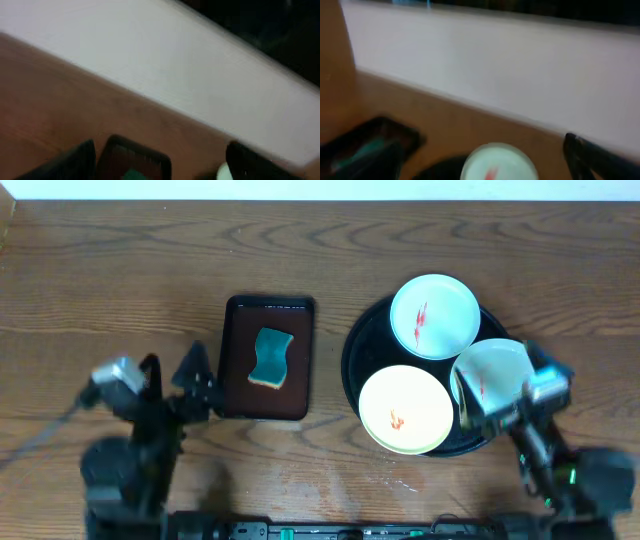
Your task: Clean dirty plates on tray and stack at the side
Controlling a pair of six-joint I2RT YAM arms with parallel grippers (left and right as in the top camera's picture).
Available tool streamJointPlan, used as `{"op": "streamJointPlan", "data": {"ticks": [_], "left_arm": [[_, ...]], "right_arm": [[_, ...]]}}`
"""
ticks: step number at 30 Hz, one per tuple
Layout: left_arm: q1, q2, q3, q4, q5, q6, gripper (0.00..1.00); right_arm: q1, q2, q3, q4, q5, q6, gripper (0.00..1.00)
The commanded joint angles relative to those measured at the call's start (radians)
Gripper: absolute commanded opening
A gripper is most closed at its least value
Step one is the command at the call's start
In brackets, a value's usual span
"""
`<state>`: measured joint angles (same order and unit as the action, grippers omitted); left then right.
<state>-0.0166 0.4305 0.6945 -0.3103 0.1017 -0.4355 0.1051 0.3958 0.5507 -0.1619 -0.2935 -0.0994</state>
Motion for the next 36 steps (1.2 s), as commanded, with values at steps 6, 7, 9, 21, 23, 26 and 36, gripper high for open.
{"op": "streamJointPlan", "data": {"ticks": [6, 7, 9, 21, 23, 26, 36], "left_arm": [[0.004, 0.567, 0.484, -0.477, 0.175, 0.066, 0.84], [0.004, 0.601, 0.502, -0.499, 0.175, 0.070, 0.84], [0.004, 0.659, 0.517, -0.527, 0.189, 0.054, 0.84], [-0.148, 1.009, 0.510, -0.556, 0.141, 0.177, 0.77], [-0.198, 1.087, 0.510, -0.542, 0.060, 0.177, 0.74], [-0.246, 1.199, 0.510, -0.488, -0.008, 0.177, 0.71], [-0.240, 1.472, 0.510, -0.331, -0.064, 0.177, 0.54]], "right_arm": [[-0.006, 0.539, 0.493, -0.408, -0.136, 0.016, 0.99], [-0.006, 0.573, 0.517, -0.431, -0.137, 0.016, 0.99], [-0.006, 0.630, 0.539, -0.454, -0.143, 0.016, 0.99], [-0.006, 0.761, 0.541, -0.526, -0.361, 0.016, 0.99], [-0.006, 0.761, 0.541, -0.526, -0.352, 0.018, 0.99], [-0.006, 0.761, 0.541, -0.539, -0.260, 0.118, 0.99], [-0.006, 0.761, 0.541, -0.652, -0.047, 0.278, 0.93]]}}
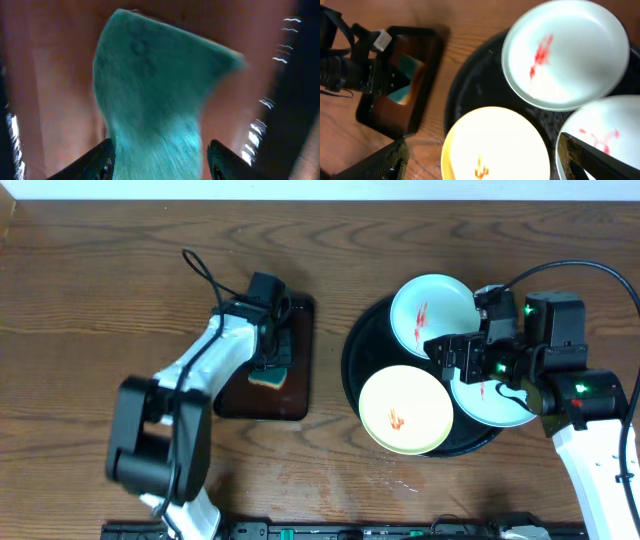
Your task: Clean dirty plates on tray and stack at the side
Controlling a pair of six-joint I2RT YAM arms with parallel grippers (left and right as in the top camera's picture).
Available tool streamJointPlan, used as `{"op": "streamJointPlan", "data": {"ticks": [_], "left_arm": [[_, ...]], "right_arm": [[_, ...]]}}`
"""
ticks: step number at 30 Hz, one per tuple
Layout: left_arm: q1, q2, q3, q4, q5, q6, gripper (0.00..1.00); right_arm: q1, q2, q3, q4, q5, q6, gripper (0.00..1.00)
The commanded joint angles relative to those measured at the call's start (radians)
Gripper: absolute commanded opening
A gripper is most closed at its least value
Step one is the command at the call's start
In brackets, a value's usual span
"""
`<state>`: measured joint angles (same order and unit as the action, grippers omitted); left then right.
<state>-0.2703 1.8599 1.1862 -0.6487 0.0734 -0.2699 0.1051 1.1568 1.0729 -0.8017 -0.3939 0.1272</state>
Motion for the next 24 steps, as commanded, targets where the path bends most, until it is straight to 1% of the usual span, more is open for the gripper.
{"op": "streamJointPlan", "data": {"ticks": [1, 2, 3, 4, 5, 7, 10, 12, 13, 14, 15, 17, 22, 24], "left_arm": [[0.014, 0.060, 0.018, 0.010, -0.028, 0.011, 0.50], [0.014, 0.073, 0.018, 0.010, -0.018, 0.011, 0.44], [0.013, 0.087, 0.018, 0.010, -0.005, 0.011, 0.35], [0.011, 0.094, 0.018, 0.006, -0.003, 0.011, 0.20], [0.012, 0.095, 0.019, 0.002, -0.003, 0.011, 0.09], [0.012, 0.084, 0.020, -0.008, -0.003, 0.011, 0.08], [0.012, 0.048, 0.041, -0.043, -0.004, 0.011, 0.07], [0.012, 0.012, 0.060, -0.069, -0.003, 0.011, 0.08], [0.012, -0.009, 0.070, -0.081, -0.004, 0.011, 0.08], [0.012, -0.036, 0.081, -0.095, -0.004, 0.011, 0.07], [0.012, -0.059, 0.089, -0.106, -0.004, 0.011, 0.07], [0.012, -0.120, 0.105, -0.134, -0.003, 0.011, 0.07], [0.009, -0.258, 0.108, -0.179, -0.002, 0.011, 0.07], [0.005, -0.296, 0.108, -0.194, 0.013, 0.011, 0.07]], "right_arm": [[-0.006, 0.000, 0.018, -0.018, 0.053, 0.052, 0.93], [-0.006, 0.001, 0.018, -0.023, 0.053, 0.053, 0.92], [-0.006, 0.003, 0.018, -0.027, 0.053, 0.059, 0.91], [-0.006, 0.005, 0.018, -0.030, 0.053, 0.061, 0.91], [-0.006, 0.008, 0.018, -0.032, 0.054, 0.065, 0.91], [-0.006, 0.022, 0.018, -0.046, 0.055, 0.089, 0.91], [-0.011, 0.057, 0.018, -0.096, 0.114, 0.153, 0.85], [-0.023, 0.095, 0.018, -0.133, 0.147, 0.170, 0.82], [-0.031, 0.116, 0.018, -0.145, 0.146, 0.171, 0.78], [-0.041, 0.145, 0.018, -0.159, 0.146, 0.171, 0.68], [-0.051, 0.176, 0.018, -0.172, 0.146, 0.166, 0.61], [-0.061, 0.237, 0.018, -0.189, 0.144, 0.143, 0.53], [-0.046, 0.409, 0.018, -0.233, 0.057, 0.064, 0.47], [-0.027, 0.476, 0.017, -0.242, 0.057, 0.054, 0.46]]}}
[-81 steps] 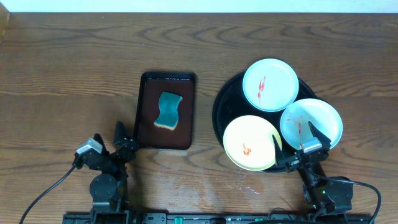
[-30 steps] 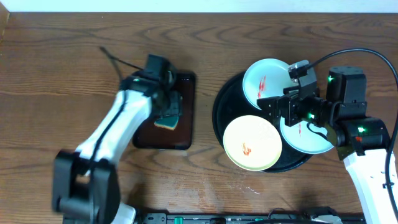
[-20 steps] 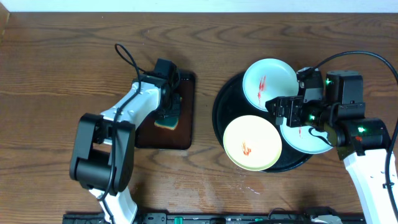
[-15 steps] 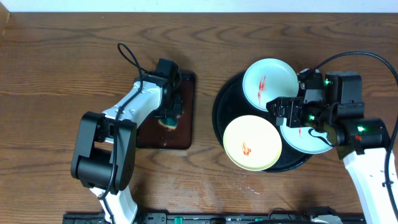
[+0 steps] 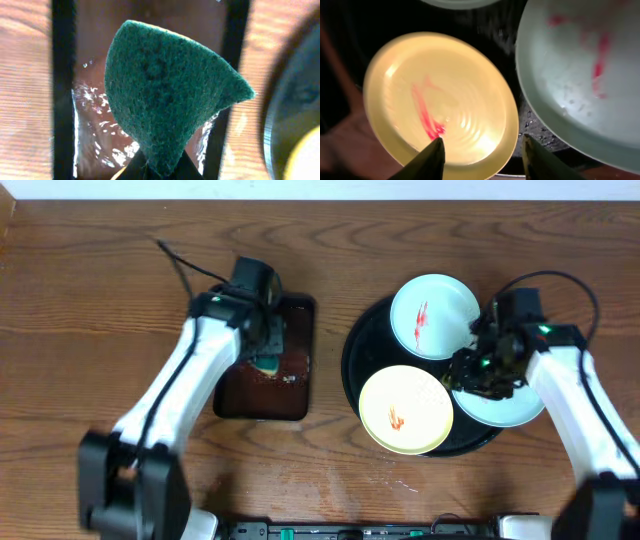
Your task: Clean dirty plates on tray and stack at the side
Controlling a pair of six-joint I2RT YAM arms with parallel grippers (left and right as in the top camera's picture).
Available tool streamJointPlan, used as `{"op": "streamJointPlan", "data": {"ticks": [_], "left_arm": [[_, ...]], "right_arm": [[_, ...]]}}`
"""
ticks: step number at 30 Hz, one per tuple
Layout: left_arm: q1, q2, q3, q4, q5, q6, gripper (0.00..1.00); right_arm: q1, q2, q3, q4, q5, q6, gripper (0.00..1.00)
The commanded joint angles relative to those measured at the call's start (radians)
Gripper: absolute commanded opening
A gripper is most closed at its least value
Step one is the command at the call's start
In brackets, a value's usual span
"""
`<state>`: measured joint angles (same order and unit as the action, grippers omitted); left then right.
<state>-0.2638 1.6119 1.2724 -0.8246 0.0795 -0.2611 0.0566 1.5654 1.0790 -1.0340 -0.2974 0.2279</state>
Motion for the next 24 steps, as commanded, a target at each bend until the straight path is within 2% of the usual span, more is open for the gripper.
{"op": "streamJointPlan", "data": {"ticks": [1, 4, 9, 12, 19, 24], "left_arm": [[-0.002, -0.063, 0.021, -0.024, 0.025, 0.002, 0.08], [-0.002, -0.092, 0.021, -0.040, 0.096, 0.002, 0.07], [-0.002, -0.094, 0.021, -0.058, 0.119, 0.002, 0.07], [-0.002, -0.094, 0.021, -0.058, 0.119, 0.002, 0.07], [-0.002, -0.094, 0.021, -0.058, 0.119, 0.002, 0.07], [-0.002, -0.094, 0.021, -0.058, 0.119, 0.002, 0.07]], "right_arm": [[0.032, 0.102, 0.011, -0.010, -0.030, -0.046, 0.46], [0.058, 0.204, 0.011, 0.008, 0.034, -0.022, 0.46], [0.066, 0.330, 0.011, 0.017, 0.086, 0.015, 0.33], [0.066, 0.338, 0.011, 0.029, 0.064, -0.028, 0.31], [0.066, 0.191, 0.011, 0.039, 0.056, -0.098, 0.30], [0.061, 0.030, 0.011, 0.018, 0.078, -0.062, 0.33]]}}
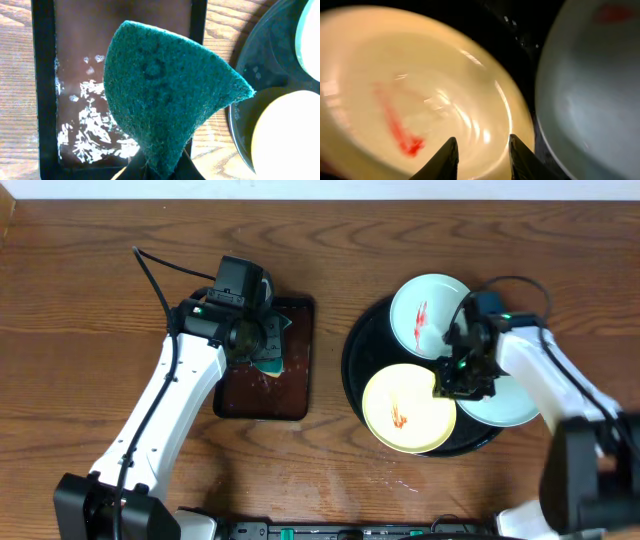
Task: Clean dirty plates on tray and stack at the side
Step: 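Lift the sponge with the left gripper and move it over the yellow plate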
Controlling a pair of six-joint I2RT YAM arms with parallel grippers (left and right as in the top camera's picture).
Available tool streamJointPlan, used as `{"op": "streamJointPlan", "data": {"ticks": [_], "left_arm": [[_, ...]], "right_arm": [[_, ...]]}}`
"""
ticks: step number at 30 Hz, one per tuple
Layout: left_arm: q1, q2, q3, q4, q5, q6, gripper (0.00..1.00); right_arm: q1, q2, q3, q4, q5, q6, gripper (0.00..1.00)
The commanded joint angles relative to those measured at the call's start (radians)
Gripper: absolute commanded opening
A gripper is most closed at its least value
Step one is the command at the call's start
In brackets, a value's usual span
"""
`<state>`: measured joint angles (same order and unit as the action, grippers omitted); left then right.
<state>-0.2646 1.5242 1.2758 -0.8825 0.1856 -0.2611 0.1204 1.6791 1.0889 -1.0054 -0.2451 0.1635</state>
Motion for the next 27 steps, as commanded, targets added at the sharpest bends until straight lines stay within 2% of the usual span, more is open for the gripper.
{"op": "streamJointPlan", "data": {"ticks": [1, 4, 7, 12, 15, 17, 21, 27], "left_arm": [[-0.002, -0.006, 0.018, 0.000, 0.013, 0.002, 0.08], [-0.002, -0.006, 0.018, 0.000, 0.013, 0.002, 0.07], [-0.002, -0.006, 0.018, 0.000, 0.013, 0.002, 0.07], [-0.002, -0.006, 0.018, 0.000, 0.013, 0.002, 0.07], [-0.002, -0.006, 0.018, 0.000, 0.013, 0.002, 0.08], [-0.002, -0.006, 0.018, 0.000, 0.013, 0.002, 0.07], [-0.002, -0.007, 0.018, 0.001, 0.013, 0.002, 0.07], [-0.002, -0.016, 0.039, -0.007, 0.014, 0.003, 0.08]], "right_arm": [[-0.003, -0.106, 0.001, -0.021, 0.051, 0.023, 0.34], [-0.003, -0.123, -0.002, -0.047, 0.136, 0.069, 0.35], [-0.003, -0.114, -0.045, -0.025, 0.140, 0.087, 0.36], [-0.003, -0.085, -0.176, 0.088, 0.128, 0.124, 0.36], [-0.003, -0.074, -0.248, 0.200, 0.018, 0.084, 0.33], [-0.003, -0.074, -0.280, 0.272, -0.035, 0.082, 0.29], [-0.003, -0.075, -0.290, 0.387, -0.043, 0.083, 0.02], [-0.003, -0.076, -0.290, 0.499, 0.002, 0.156, 0.01]]}}
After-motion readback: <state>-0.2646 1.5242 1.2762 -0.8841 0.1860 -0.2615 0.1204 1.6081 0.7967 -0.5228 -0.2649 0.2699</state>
